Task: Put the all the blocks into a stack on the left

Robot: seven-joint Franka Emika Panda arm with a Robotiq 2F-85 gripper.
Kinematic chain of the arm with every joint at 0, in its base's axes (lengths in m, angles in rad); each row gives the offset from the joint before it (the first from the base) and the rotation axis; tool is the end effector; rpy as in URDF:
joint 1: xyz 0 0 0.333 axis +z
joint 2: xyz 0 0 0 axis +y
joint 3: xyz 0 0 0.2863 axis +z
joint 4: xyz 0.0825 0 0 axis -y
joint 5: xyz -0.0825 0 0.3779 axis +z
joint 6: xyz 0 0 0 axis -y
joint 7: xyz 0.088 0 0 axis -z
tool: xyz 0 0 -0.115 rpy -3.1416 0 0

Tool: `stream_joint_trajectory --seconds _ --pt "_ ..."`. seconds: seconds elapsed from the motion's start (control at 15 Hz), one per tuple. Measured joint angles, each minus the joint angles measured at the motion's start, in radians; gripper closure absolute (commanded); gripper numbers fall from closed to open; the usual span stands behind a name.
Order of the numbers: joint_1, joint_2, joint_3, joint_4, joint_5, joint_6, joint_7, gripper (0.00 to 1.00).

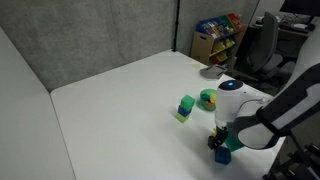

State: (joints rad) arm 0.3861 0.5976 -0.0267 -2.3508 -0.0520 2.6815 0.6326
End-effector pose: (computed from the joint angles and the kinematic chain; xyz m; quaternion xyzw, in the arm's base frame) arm 0.4098 0.1529 0.0342 0.9849 -0.1092 -0.1094 0.0775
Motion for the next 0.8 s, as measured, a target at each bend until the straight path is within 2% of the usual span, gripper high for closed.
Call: stream_joint_trajectory --seconds 0.47,0.53,0.6,0.73,0.8 --pt "0.019 0.02 -0.001 -0.003 0.021 0.046 0.009 0.0" --pt "0.019 0.021 -0.001 -0.004 0.029 0.048 0.009 0.03" --pt "0.019 0.021 -0.001 -0.005 0.034 0.048 0.009 0.26" --pt "0.02 0.022 -0.001 -0.007 0.044 0.048 0.009 0.3" --pt "0.02 0.022 -0.001 -0.008 0.048 0.048 0.009 0.4"
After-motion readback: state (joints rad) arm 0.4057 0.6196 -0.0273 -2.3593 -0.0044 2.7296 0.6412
